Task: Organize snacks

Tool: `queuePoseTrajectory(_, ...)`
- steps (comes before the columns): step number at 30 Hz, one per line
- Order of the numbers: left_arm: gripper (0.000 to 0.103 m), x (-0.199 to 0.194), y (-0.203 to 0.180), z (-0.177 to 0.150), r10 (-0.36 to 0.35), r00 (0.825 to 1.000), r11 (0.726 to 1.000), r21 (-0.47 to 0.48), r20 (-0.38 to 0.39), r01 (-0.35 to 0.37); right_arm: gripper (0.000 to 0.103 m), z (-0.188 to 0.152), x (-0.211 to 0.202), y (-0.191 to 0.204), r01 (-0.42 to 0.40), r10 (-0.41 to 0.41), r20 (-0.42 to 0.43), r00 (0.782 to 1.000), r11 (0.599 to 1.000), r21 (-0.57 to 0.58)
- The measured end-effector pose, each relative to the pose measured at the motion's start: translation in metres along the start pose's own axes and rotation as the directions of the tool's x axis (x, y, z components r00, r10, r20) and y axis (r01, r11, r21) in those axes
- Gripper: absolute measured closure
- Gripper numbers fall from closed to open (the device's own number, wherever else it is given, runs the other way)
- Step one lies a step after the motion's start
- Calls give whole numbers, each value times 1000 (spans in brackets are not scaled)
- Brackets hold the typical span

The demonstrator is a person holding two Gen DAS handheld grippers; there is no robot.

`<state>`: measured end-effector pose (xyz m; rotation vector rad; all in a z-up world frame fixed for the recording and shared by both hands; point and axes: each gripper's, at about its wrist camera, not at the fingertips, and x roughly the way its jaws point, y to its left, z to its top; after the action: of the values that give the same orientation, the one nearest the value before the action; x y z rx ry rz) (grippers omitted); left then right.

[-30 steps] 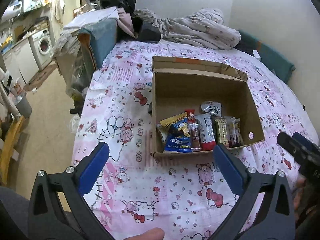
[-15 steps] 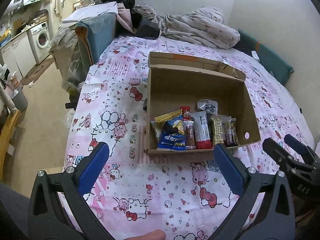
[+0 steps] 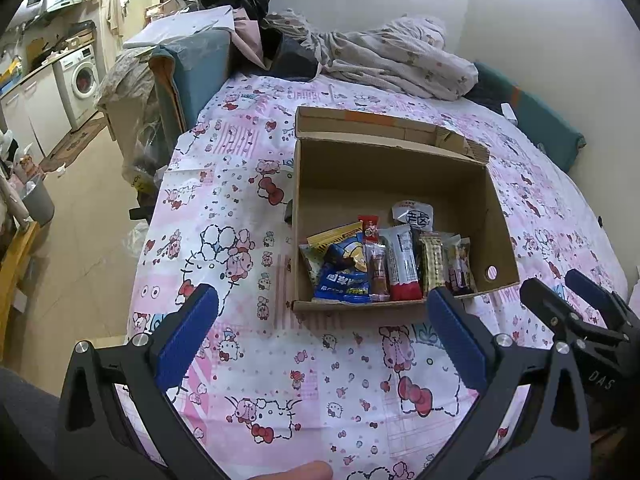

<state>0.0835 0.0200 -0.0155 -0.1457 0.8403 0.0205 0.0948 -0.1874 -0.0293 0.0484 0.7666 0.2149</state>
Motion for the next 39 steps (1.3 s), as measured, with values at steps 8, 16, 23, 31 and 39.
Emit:
queuePoseTrajectory(8, 0, 0, 0, 0, -3, 1000, 1000, 5, -2, 3, 0, 1, -2, -2, 1, -1, 2, 1000, 1000, 9)
queuePoseTrajectory(16, 0, 0, -1, -2, -3, 1000, 1000, 11, 2, 3, 0, 1, -2, -3, 2, -2, 3, 1000, 1000, 9)
queuePoseTrajectory(23, 0, -1, -1, -2, -3, 1000, 1000, 9, 2, 3, 0, 1, -2, -3, 2, -2, 3, 1000, 1000, 7)
queuePoseTrajectory(31, 0, 0, -1, -2, -2, 1000, 1000, 10, 2, 2, 0, 1, -2, -3, 2, -2, 4, 1000, 1000, 8)
queuePoseTrajectory(39, 0, -1, 0, -2, -2, 1000, 1000, 9, 1, 2, 0, 2, -3, -4, -2, 2, 6, 1000, 1000, 9)
